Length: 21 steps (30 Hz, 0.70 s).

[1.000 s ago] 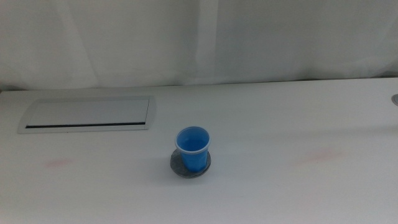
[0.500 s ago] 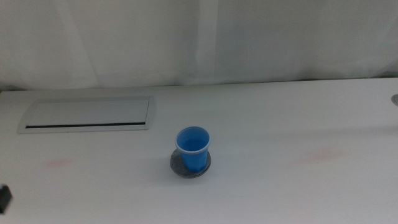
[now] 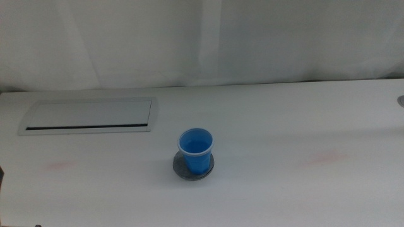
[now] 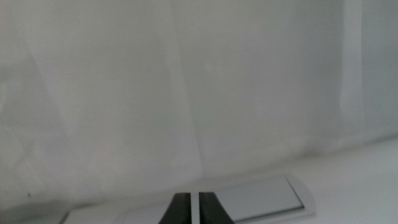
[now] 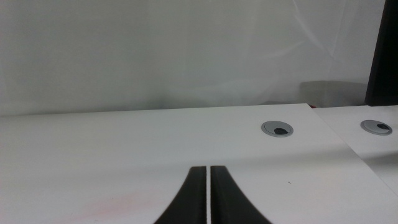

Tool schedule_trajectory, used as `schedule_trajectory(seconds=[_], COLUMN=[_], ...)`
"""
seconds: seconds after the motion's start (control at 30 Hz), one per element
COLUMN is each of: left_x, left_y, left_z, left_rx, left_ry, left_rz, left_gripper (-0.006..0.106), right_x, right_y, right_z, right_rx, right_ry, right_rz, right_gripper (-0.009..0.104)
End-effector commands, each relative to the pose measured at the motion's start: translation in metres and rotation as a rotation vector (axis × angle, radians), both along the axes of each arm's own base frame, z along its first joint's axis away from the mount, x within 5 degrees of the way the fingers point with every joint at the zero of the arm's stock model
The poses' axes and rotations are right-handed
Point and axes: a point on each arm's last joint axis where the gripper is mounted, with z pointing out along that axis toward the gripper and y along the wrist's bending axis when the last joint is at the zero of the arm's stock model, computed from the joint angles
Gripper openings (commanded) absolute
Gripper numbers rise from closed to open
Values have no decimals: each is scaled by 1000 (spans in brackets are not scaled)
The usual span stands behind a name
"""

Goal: Place an empty cup on a cup mat.

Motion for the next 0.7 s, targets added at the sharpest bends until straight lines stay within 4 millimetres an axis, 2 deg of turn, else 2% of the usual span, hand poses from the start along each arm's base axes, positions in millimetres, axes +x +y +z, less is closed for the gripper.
schedule_trajectory(seconds=[0.0, 0.23, 0.43, 0.67], left_x=[-4, -22, -30, -31], left_y=[0, 2, 4, 4], left_z=[1, 9, -6, -11], left_rx=[-40, -58, -103, -96], left_ry=[-73, -204, -69, -27], left_rz=[-6, -7, -3, 0], left_gripper=[-3, -3, -3, -3], right_x=[-1, -1, -1, -1], right_y=[0, 0, 0, 0], right_z=[-13, -13, -13, -13], right_rx=[-6, -6, -6, -6], right_ry=[32, 32, 32, 32], right_rz=[2, 2, 2, 2], right_gripper=[-3, -3, -3, -3])
